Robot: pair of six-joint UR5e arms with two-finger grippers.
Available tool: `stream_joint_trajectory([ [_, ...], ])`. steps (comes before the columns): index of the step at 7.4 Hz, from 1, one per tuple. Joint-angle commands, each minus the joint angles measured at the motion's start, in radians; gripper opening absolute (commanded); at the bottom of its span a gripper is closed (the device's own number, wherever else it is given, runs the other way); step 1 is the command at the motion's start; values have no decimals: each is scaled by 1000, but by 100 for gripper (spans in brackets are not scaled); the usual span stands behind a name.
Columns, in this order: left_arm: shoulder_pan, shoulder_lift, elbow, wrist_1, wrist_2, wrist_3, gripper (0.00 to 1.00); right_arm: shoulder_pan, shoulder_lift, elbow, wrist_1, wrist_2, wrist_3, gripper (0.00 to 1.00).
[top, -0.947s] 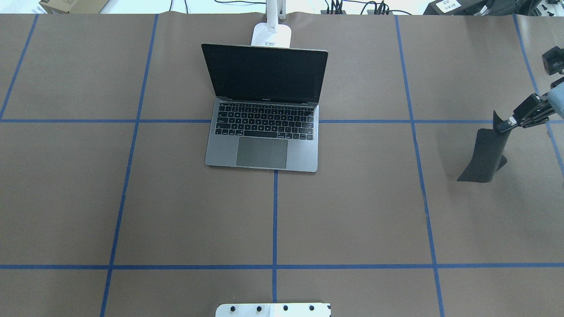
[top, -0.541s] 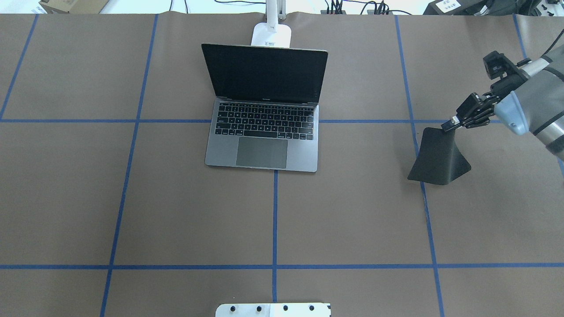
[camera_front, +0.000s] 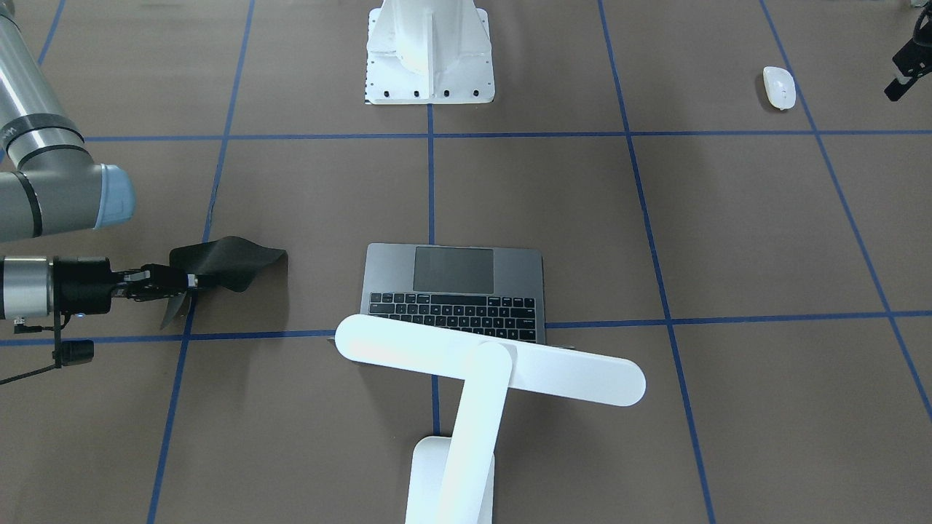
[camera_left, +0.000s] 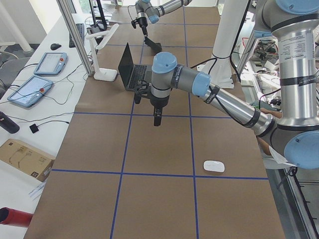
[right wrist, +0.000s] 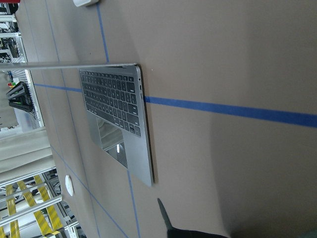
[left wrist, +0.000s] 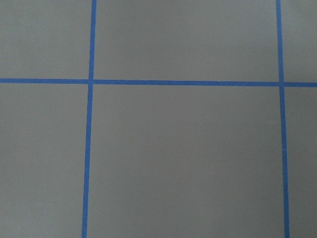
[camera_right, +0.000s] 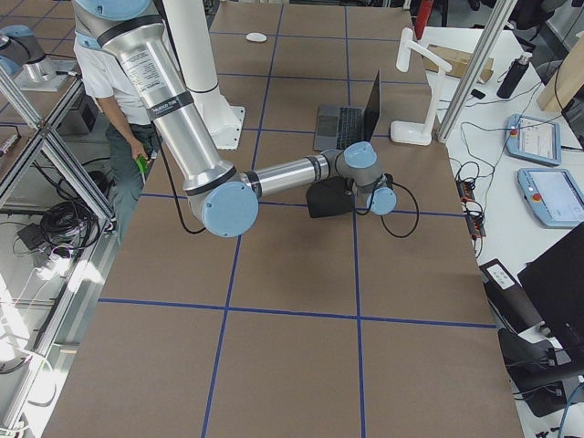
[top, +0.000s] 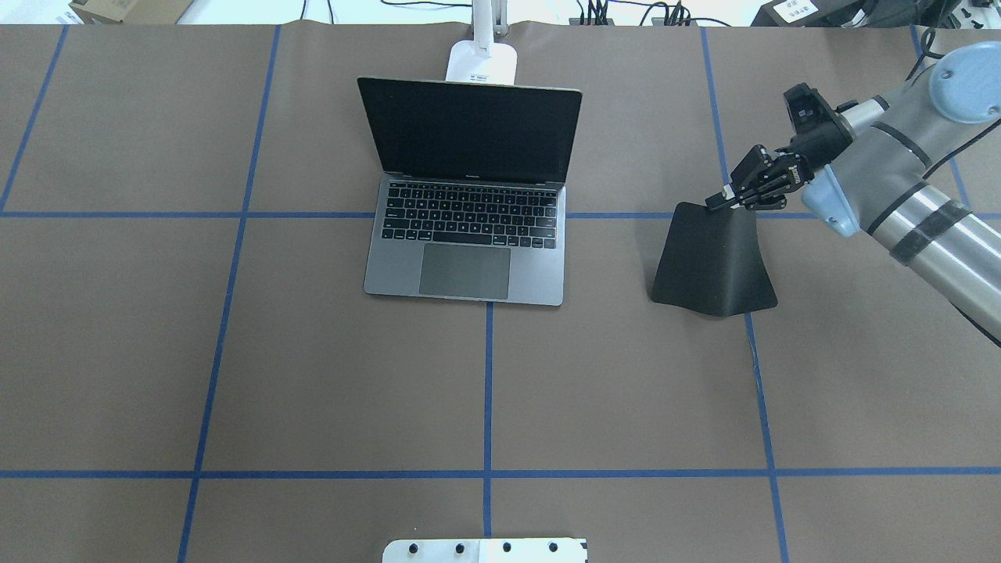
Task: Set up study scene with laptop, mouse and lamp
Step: 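Move the held black mouse pad with the right gripper beside the laptop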
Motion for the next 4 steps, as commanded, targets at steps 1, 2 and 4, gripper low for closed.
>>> stream_joint_trajectory([
  [1, 0, -1, 1, 0, 0, 0, 100, -25, 86, -82, 2, 73, 1, 0],
  [2, 0, -2, 9, -2, 0, 0, 100, -30, 103, -101, 2, 78, 1, 0],
  [4, 0, -2, 15, -2, 0, 0, 100, -50, 134, -136, 4, 106, -1, 0],
])
